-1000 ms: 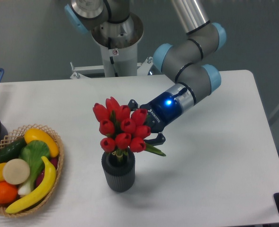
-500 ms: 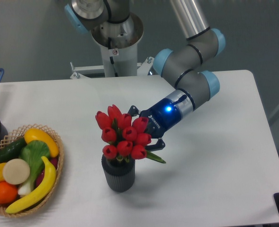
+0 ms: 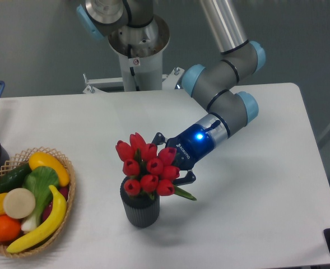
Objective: Insert the flowers into the vase
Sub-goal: 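Push the bouquet further down into the vase, then open the gripper to release the tulip bouquet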
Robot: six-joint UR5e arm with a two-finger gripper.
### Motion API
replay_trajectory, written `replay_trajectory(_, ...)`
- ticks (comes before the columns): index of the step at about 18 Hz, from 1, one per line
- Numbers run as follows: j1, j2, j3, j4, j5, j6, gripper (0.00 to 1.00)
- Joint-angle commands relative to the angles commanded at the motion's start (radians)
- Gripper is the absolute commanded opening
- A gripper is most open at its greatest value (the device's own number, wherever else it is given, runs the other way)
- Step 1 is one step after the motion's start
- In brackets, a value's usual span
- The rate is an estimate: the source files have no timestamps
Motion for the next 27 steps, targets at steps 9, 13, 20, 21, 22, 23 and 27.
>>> replay_trajectory(9,0.000,0.000,-0.028,0.003,0.003,0.063,0.61)
replay_trajectory(13,0.003,-0.002,-0.028,0.003,0.003,0.064,0.76)
replay_trajectory(20,0.006,0.003,-0.026,0.005,0.035,0.077,1.00)
replay_trajectory(21,0.009,0.005,-0.026,0.005,0.037,0.078,1.00)
replay_trajectory(22,0.014,0.006,-0.026,0.005,0.038,0.078,1.00)
replay_trajectory(23,0.017,0.006,-0.026,0.005,0.040,0.078,1.00)
replay_trajectory(27,0.021,0.024,-0.028,0.005,0.097,0.077,1.00)
